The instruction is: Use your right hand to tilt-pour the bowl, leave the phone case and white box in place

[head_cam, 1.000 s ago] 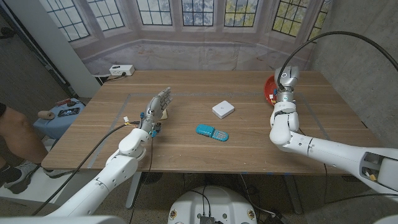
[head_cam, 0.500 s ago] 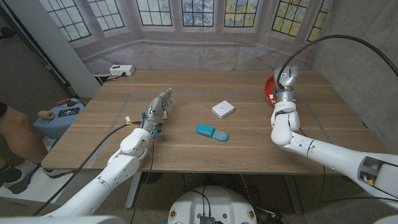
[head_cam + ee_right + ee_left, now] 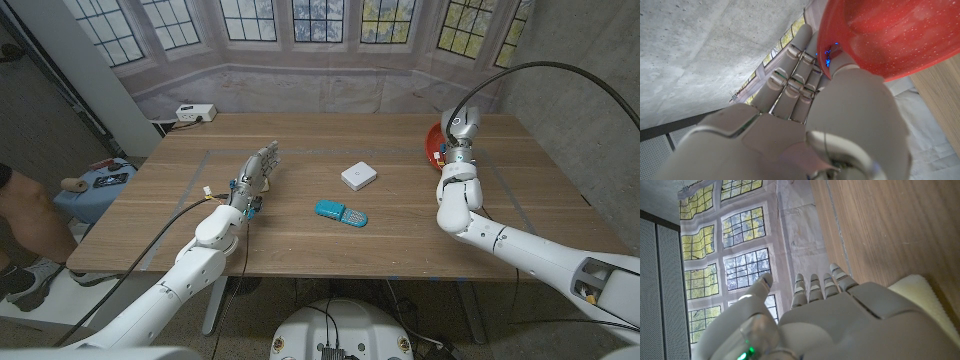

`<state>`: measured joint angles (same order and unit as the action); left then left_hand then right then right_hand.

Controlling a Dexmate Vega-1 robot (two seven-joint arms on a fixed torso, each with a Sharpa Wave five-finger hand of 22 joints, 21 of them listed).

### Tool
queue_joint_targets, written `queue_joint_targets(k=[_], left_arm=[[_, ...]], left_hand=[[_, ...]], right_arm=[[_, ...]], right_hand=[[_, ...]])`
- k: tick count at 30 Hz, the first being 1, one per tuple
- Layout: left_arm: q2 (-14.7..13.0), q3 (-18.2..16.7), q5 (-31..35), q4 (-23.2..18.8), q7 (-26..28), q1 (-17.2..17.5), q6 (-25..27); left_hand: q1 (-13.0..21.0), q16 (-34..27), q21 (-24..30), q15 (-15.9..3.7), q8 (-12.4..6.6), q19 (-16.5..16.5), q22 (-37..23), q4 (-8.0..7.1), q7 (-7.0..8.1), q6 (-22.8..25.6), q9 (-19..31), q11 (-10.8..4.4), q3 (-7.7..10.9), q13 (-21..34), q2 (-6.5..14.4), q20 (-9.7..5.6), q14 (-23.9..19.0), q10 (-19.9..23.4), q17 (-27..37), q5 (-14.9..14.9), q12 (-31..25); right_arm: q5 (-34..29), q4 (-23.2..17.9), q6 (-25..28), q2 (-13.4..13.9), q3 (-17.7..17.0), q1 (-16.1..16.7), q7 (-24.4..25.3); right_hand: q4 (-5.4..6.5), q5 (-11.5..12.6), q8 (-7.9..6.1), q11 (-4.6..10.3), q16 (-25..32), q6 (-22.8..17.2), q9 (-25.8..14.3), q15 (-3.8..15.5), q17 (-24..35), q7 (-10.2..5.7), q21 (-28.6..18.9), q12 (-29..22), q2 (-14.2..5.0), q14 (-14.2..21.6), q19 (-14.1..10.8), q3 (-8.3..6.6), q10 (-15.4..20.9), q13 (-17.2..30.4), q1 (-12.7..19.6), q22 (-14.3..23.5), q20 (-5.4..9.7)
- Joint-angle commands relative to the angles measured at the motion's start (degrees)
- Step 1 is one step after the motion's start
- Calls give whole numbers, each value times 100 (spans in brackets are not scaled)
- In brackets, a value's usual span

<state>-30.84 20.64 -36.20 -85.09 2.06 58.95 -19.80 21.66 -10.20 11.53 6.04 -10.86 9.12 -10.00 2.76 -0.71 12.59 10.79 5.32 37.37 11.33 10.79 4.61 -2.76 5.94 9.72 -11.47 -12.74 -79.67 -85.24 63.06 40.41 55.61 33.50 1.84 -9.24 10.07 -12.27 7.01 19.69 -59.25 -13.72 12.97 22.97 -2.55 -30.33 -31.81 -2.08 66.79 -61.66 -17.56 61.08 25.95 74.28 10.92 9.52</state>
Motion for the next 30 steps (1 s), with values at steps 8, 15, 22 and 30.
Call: queue_joint_targets(k=[8, 15, 22, 30], left_arm=[[59, 3, -48, 52, -20, 43, -87], [74, 21, -28, 55, -13, 36, -95], [91, 52, -18, 93, -57, -22, -90], [84, 57, -14, 82, -48, -37, -61]], left_hand=[[61, -30, 34, 22, -31, 28, -31, -3, -23, 54, 26, -9, 10, 10, -28, 10, -49, 41, 18, -25, -8], [65, -28, 33, 33, -29, 30, -31, 1, -20, 56, 26, -12, 8, 11, -32, 7, -50, 41, 16, -26, -5], [66, -28, 33, 28, -27, 32, -31, 1, -20, 57, 27, -16, 4, 11, -34, 4, -53, 43, 16, -25, -4], [69, -28, 32, 23, -27, 33, -31, 3, -20, 61, 27, -10, 3, 11, -34, 7, -55, 48, 16, -26, -4]], right_arm=[[266, -257, -265, -106, -471, 199, -209], [674, -479, -325, -117, -700, 289, -134], [1188, -663, -287, -143, -924, 419, 93], [1785, -815, -218, -164, -1067, 459, 315]], right_hand=[[14, 31, 15, 86, -25, 26, -18, 81, 45, -23, -46, -43, 4, 38, 42, -41, 81, 43, 59, 11, 29], [15, 31, 21, 91, -41, 40, -20, 82, 65, -34, -62, -39, 4, 35, 53, -41, 66, 51, 56, 11, 33], [19, 30, 31, 114, -53, 60, -23, 82, 90, -45, -78, -31, -1, 44, 73, -42, 59, 51, 50, 11, 57], [19, 27, 35, 112, -72, 69, -26, 84, 112, -62, -100, -36, 2, 35, 78, -40, 58, 66, 44, 11, 72]])
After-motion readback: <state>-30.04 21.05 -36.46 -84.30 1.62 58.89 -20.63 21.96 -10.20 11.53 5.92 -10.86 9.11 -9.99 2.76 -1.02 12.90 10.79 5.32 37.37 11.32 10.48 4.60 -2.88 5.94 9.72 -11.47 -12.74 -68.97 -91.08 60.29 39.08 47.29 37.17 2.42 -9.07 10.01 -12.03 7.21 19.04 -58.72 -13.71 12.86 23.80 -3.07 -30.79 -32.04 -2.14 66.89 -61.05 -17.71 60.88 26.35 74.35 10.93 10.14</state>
